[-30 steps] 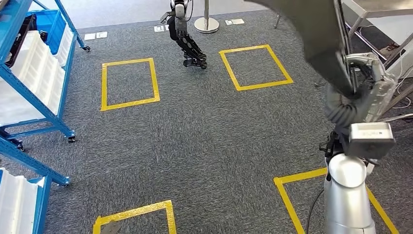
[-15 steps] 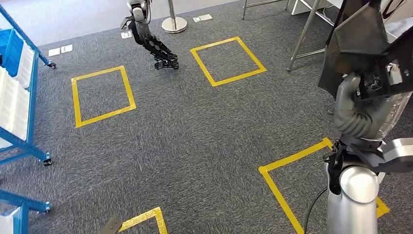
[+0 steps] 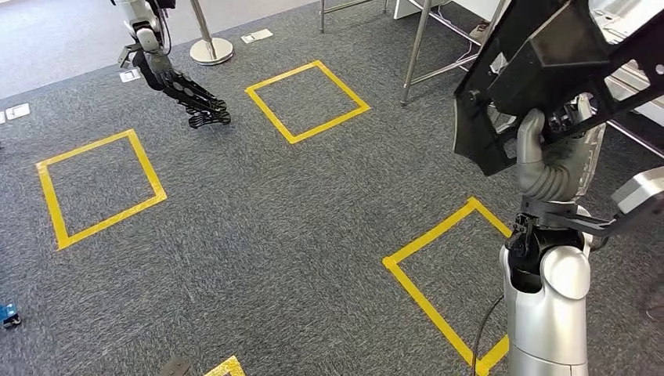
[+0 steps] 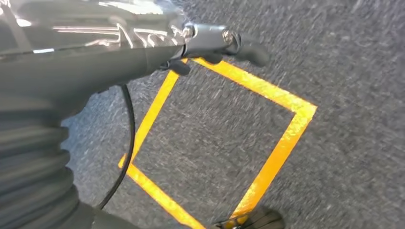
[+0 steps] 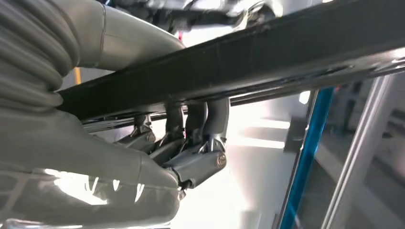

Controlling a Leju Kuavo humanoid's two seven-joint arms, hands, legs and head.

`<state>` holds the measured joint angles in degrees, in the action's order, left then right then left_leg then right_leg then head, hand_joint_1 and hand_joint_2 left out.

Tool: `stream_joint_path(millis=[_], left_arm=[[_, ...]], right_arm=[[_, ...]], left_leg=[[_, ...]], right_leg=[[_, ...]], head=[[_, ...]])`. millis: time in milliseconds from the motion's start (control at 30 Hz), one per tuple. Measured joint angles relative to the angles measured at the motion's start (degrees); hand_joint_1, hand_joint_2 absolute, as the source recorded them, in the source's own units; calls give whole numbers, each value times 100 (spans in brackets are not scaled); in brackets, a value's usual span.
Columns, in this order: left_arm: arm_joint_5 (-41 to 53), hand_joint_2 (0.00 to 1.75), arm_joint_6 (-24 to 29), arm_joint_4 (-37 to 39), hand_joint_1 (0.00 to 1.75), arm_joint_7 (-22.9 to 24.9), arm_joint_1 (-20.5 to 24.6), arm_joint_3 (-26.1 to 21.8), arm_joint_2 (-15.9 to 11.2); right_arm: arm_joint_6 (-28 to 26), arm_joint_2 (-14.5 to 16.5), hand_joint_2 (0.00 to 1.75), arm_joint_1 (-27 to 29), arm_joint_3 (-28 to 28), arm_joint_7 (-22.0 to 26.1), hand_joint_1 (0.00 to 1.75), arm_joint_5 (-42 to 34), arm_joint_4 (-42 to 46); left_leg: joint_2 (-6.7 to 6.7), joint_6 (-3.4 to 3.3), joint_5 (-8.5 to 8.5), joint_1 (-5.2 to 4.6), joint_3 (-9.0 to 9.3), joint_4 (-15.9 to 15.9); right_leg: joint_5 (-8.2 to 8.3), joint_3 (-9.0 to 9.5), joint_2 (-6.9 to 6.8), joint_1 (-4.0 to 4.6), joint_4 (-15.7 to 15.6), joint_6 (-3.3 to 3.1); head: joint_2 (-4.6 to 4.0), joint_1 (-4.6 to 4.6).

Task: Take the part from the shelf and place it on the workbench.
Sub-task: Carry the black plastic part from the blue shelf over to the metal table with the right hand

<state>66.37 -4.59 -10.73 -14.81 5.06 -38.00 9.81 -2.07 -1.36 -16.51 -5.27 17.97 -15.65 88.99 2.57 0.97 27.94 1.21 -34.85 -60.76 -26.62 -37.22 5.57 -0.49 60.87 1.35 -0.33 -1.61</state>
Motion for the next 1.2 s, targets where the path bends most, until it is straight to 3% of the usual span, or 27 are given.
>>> stream_joint_path(millis=[67,100,167,200,267,300,333,400,467,533,600,667,700,733,767,833,900,967,1000,1067,1133,1200], left_arm=[[-2,175,1,0,0,0,-5,-7,0],[-3,175,2,0,0,0,-12,-13,-1],[-11,175,1,0,0,-4,-18,-24,-2],[-15,175,0,0,0,-11,-17,-28,-2],[-21,175,-2,0,0,-28,-14,-33,-2],[-21,175,-3,-1,0,-37,-13,-36,-6],[-21,175,-4,-1,0,-42,-12,-39,-11],[-20,175,-5,-2,0,-51,-9,-43,-22],[-9,175,-9,-3,0,-62,-1,-45,-25],[17,175,-31,-3,0,-74,13,-43,-26],[49,175,-60,-3,0,-75,9,-39,-31],[72,175,-73,-1,0,-64,-13,-40,-46],[80,175,-74,-1,0,-57,-19,-41,-52],[85,175,-74,0,0,-52,-18,-41,-57],[88,175,-74,0,0,-49,-15,-41,-59],[91,175,-74,1,0,-46,-11,-40,-60],[93,175,-75,4,0,-44,-14,-39,-61],[94,175,-76,7,0,-44,-10,-41,-60],[95,175,-76,7,0,-45,-4,-42,-57],[95,175,-74,7,0,-48,-3,-43,-53],[97,175,-72,8,0,-49,-28,-45,-54],[103,175,-72,10,0,-48,-53,-47,-54]], right_arm=[[316,64,175,-13,-30,-60,175,-480,-22],[473,104,175,-13,-35,-100,175,-722,-26],[757,183,175,19,-37,-160,175,-1138,-26],[884,214,175,36,-35,-174,175,-1303,-22],[1138,272,175,73,-33,-173,175,-1621,27],[1291,307,175,94,-32,-166,175,-1824,77],[1452,351,175,113,-30,-160,175,-2049,148],[1760,449,175,183,-25,-155,175,-2508,316],[2028,532,175,280,-29,-185,175,-2978,507],[2329,619,175,346,-41,-279,175,-3552,715],[2623,740,175,401,-48,-406,175,-4179,896],[2793,854,175,477,-58,-488,175,-4644,1034],[2824,897,175,508,-66,-513,175,-4775,1094],[2825,932,175,525,-74,-533,175,-4845,1141],[2809,960,175,532,-83,-552,175,-4877,1178],[2756,1001,175,532,-113,-579,175,-4896,1222],[2718,1023,175,533,-150,-586,175,-4856,1235],[2711,1033,175,547,-186,-579,175,-4784,1249],[2712,1034,175,558,-205,-569,175,-4731,1262],[2711,1037,175,565,-234,-527,175,-4580,1295],[2695,1040,175,567,-235,-462,175,-4359,1324],[2672,1043,175,590,-234,-409,175,-4144,1344]], left_leg=[[-149,-57,8,5,19,15],[-230,-77,22,2,25,15],[-392,-94,49,1,40,13],[-469,-93,67,5,55,12],[-610,-66,119,16,116,12],[-667,-39,148,11,151,14],[-723,-6,177,-6,179,12],[-827,44,211,-61,223,29],[-942,87,241,-80,283,67],[-789,129,362,-53,284,-54],[-454,144,653,-32,30,-644],[-303,143,905,-37,-376,-1400],[-282,139,897,-40,-499,-1570],[-269,133,777,-37,-519,-1516],[-242,127,568,-31,-427,-1232],[-28,126,183,1,-126,-457],[145,119,67,18,35,-59],[83,69,70,1,51,-33],[23,35,60,0,58,-23],[-111,-32,50,17,70,-2],[-259,-74,64,12,75,2],[-418,-92,82,5,80,0]], right_leg=[[-253,-241,-343,20,481,19],[-411,-428,-425,13,850,25],[-565,-735,-465,-11,1412,40],[-501,-760,-479,-19,1432,48],[-130,-476,-583,-27,849,58],[14,-283,-738,-6,477,65],[108,-128,-878,22,175,57],[94,-33,-1039,71,-26,25],[85,-30,-916,64,-42,-39],[75,8,-770,28,-59,-110],[59,50,-629,-2,-66,-179],[46,76,-467,-2,-65,-216],[42,86,-377,-1,-64,-220],[40,98,-287,-3,-63,-220],[36,111,-198,-8,-62,-215],[24,121,-38,-11,-46,-186],[25,102,92,-8,-37,-129],[51,81,205,-21,-66,-61],[49,69,202,-24,-66,-33],[-99,-50,-26,-2,156,8],[-438,-372,-345,12,815,29],[-636,-680,-457,-3,1420,38]], head=[[0,-64],[0,-91],[0,-125],[0,-145],[0,-190],[0,-217],[0,-249],[0,-248],[0,-184],[0,-129],[0,-55],[0,9],[0,28],[0,37],[0,42],[0,62],[0,69],[0,65],[0,65],[0,17],[0,-50],[0,-84]])
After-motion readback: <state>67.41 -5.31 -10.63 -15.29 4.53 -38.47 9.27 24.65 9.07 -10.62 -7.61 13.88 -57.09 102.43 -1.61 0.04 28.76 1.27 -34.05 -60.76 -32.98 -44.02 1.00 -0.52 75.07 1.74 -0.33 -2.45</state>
